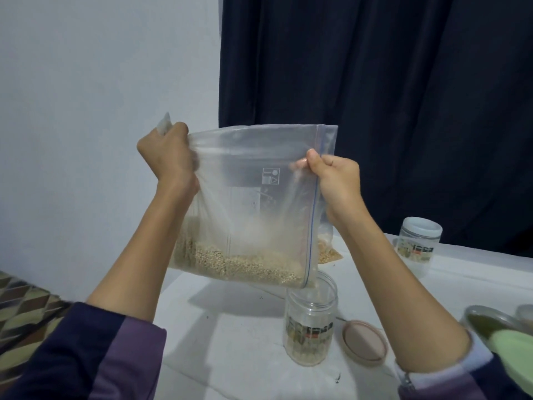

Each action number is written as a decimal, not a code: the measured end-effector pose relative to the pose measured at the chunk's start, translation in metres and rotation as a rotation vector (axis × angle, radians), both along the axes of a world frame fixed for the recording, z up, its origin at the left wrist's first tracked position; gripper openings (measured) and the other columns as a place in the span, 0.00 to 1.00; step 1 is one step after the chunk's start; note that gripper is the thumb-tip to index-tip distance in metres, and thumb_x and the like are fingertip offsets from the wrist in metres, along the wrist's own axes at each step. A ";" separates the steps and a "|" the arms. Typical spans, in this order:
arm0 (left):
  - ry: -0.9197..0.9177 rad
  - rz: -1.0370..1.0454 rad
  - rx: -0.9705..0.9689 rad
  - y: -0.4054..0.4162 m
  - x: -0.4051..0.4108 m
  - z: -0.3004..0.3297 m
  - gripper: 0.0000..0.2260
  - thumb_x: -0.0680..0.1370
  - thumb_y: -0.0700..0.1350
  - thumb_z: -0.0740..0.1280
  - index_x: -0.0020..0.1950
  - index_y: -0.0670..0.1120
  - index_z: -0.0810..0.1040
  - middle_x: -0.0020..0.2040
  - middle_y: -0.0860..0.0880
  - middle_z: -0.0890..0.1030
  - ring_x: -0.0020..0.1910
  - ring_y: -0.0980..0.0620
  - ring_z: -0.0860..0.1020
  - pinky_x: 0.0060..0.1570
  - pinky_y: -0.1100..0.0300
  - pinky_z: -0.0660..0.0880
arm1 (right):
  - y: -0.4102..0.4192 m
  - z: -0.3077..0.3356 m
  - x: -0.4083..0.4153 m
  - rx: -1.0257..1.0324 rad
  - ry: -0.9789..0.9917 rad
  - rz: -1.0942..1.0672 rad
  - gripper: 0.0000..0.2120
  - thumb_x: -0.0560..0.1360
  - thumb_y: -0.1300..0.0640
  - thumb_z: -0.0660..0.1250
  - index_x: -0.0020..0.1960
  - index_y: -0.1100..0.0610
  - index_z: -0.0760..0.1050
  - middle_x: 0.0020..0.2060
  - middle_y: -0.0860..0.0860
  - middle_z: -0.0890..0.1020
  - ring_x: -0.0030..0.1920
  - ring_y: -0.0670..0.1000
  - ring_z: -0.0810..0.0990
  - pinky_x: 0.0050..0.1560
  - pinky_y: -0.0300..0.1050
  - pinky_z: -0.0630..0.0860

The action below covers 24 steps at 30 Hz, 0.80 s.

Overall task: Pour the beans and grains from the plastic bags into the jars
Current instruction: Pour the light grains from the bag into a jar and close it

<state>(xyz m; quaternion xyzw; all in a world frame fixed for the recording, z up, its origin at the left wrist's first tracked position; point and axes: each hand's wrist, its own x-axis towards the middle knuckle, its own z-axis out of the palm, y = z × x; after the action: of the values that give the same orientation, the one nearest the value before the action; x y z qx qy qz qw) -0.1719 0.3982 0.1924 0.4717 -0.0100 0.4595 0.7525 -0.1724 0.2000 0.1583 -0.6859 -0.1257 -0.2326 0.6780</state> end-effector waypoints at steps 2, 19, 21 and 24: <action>-0.011 -0.013 -0.013 0.000 -0.001 0.000 0.19 0.67 0.30 0.57 0.30 0.50 0.52 0.23 0.58 0.54 0.27 0.55 0.50 0.27 0.62 0.50 | 0.001 0.001 0.000 -0.014 -0.016 0.028 0.15 0.80 0.57 0.63 0.40 0.61 0.82 0.35 0.47 0.85 0.42 0.44 0.84 0.54 0.43 0.79; -0.025 0.021 -0.001 0.009 0.006 -0.004 0.17 0.66 0.31 0.58 0.34 0.48 0.50 0.28 0.54 0.54 0.32 0.49 0.49 0.27 0.61 0.51 | 0.005 0.004 -0.005 -0.002 -0.001 0.025 0.15 0.80 0.57 0.63 0.39 0.61 0.81 0.35 0.47 0.84 0.41 0.44 0.83 0.44 0.36 0.79; -0.010 0.015 -0.001 0.007 0.005 -0.005 0.17 0.67 0.31 0.58 0.32 0.48 0.53 0.24 0.57 0.55 0.29 0.51 0.50 0.25 0.63 0.53 | 0.006 0.005 -0.006 -0.056 0.016 0.087 0.15 0.80 0.58 0.63 0.38 0.60 0.81 0.33 0.46 0.84 0.38 0.40 0.83 0.43 0.32 0.78; 0.018 0.016 -0.026 0.011 0.009 -0.006 0.12 0.67 0.31 0.58 0.32 0.47 0.60 0.22 0.60 0.60 0.30 0.52 0.50 0.27 0.61 0.50 | 0.008 0.006 -0.005 -0.024 0.004 0.045 0.15 0.80 0.57 0.63 0.39 0.61 0.81 0.36 0.47 0.85 0.42 0.42 0.83 0.50 0.38 0.78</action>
<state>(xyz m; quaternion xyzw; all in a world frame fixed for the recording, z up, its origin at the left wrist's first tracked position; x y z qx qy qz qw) -0.1630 0.4096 0.1861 0.4662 0.0065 0.4611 0.7550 -0.1777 0.2075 0.1645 -0.6915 -0.1425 -0.2142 0.6750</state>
